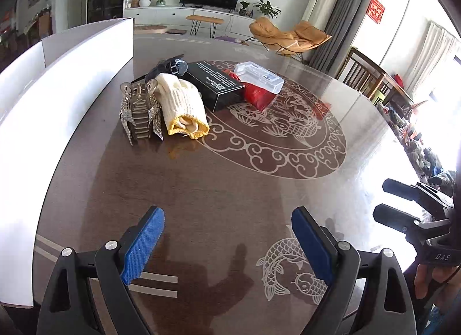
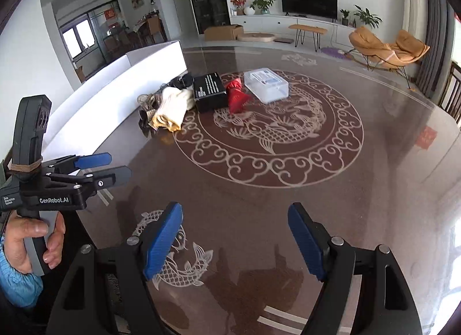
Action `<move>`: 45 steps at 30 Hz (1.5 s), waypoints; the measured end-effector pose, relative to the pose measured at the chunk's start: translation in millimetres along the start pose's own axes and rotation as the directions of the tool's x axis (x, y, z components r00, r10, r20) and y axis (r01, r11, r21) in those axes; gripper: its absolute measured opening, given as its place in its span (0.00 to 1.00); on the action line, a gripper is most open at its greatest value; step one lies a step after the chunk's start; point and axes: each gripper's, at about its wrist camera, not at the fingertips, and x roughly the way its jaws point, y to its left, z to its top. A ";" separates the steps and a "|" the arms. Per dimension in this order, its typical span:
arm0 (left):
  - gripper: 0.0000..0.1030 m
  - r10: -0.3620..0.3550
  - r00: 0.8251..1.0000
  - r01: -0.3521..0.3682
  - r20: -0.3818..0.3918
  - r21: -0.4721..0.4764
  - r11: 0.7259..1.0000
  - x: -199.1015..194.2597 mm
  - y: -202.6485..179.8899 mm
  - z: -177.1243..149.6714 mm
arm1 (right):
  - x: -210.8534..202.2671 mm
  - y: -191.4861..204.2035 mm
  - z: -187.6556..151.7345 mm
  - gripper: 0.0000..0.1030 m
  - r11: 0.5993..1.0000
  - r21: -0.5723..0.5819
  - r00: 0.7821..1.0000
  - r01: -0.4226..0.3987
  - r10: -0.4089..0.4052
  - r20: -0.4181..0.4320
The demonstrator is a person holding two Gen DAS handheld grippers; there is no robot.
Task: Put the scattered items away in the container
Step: 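Move both tools back over the table toward the remaining items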
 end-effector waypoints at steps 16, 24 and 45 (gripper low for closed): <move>0.93 0.123 0.991 -0.128 0.057 0.096 0.987 27.3 5.8 -20.3 | 52.3 17.6 -23.4 0.83 0.990 -0.013 0.990 0.142 -0.142 0.022; 1.00 0.172 0.982 -0.180 0.078 0.113 0.977 31.3 -1.2 -26.4 | 53.6 18.0 -22.6 0.84 0.991 -0.020 0.991 0.136 -0.136 0.021; 1.00 0.172 0.981 -0.183 0.095 0.119 0.976 31.2 -1.6 -28.1 | 54.9 19.0 -22.4 0.87 0.992 -0.032 0.992 0.125 -0.124 0.016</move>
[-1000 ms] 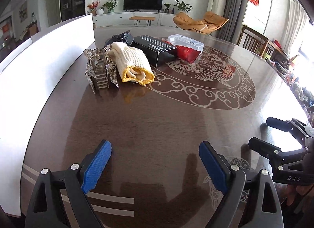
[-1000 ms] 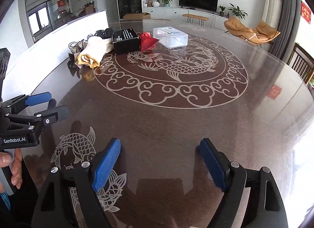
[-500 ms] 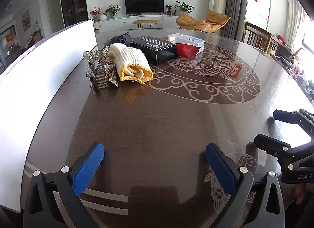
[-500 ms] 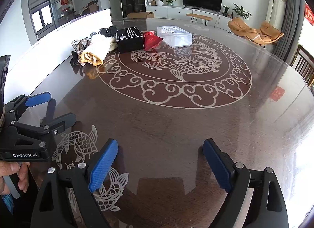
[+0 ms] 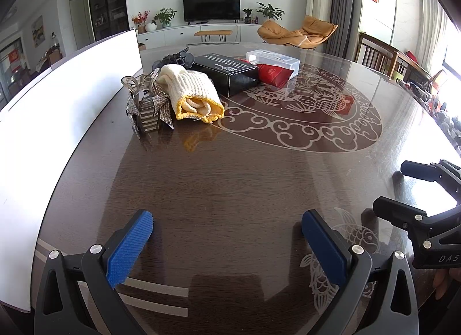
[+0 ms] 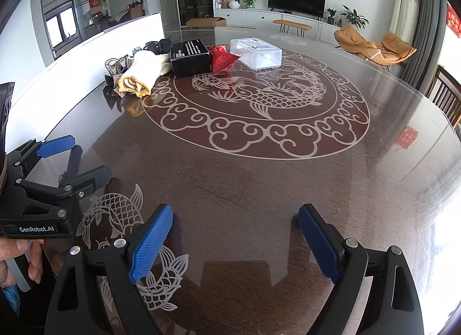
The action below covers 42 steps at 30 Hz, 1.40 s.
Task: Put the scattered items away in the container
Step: 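Move both tools back over the table toward the remaining items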
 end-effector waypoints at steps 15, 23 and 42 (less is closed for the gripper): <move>1.00 -0.003 1.000 0.003 0.003 0.001 1.000 -1.1 -0.2 -1.0 | 0.4 0.0 -0.2 0.87 1.000 0.000 1.000 0.003 -0.003 0.001; 1.00 -0.003 1.000 0.003 0.003 0.001 1.000 -0.9 -0.2 -1.0 | 0.4 0.0 -0.4 0.87 1.000 0.000 1.000 0.002 -0.002 0.001; 1.00 0.026 0.999 -0.027 -0.031 -0.041 0.999 -1.7 25.9 -1.4 | 0.2 -0.9 -1.3 0.87 1.000 0.004 1.000 0.006 -0.006 0.004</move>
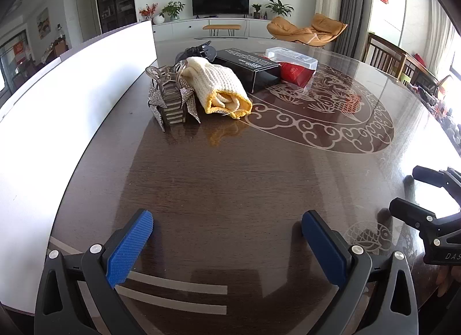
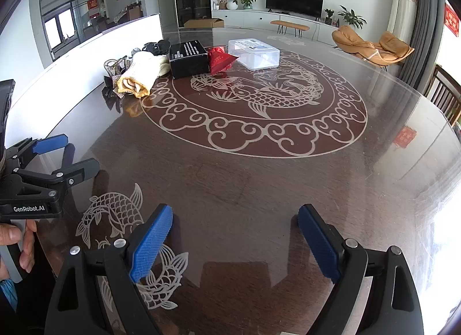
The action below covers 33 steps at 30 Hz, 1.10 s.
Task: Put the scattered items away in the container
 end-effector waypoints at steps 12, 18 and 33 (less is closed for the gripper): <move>1.00 -0.004 1.000 0.004 -0.015 0.006 1.000 -0.7 4.3 -0.6 | 0.5 0.3 0.2 0.87 1.000 0.001 1.000 0.001 -0.001 0.000; 1.00 -0.089 0.995 0.085 -0.053 -0.077 0.993 3.5 21.5 17.4 | 0.4 0.2 -0.1 0.87 1.000 0.002 1.000 0.003 -0.003 0.000; 1.00 -0.037 0.998 0.022 -0.049 -0.272 0.962 42.9 80.3 83.7 | -0.7 0.9 -1.5 0.87 1.000 0.007 1.000 0.012 -0.012 0.005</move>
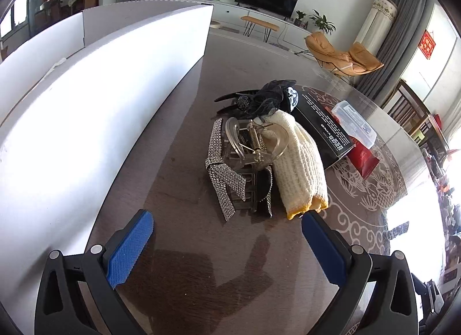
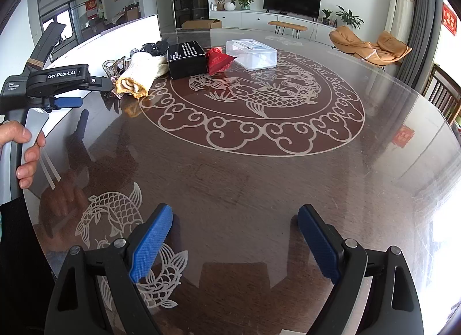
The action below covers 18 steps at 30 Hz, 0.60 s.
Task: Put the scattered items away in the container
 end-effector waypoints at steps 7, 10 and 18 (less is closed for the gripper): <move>1.00 0.018 1.000 -0.019 0.020 0.067 0.998 31.9 -28.2 36.1 | 0.1 0.0 0.0 0.87 1.000 0.000 1.000 0.000 0.000 0.000; 1.00 -0.111 0.992 0.119 -0.062 0.150 0.982 46.9 -57.8 40.5 | 0.1 0.2 0.0 0.87 1.000 0.000 1.000 0.000 0.000 0.001; 0.93 -0.240 0.969 0.247 -0.062 0.129 0.960 6.5 -56.5 13.7 | -0.1 1.0 -0.2 0.87 1.000 0.001 1.000 0.002 -0.002 0.002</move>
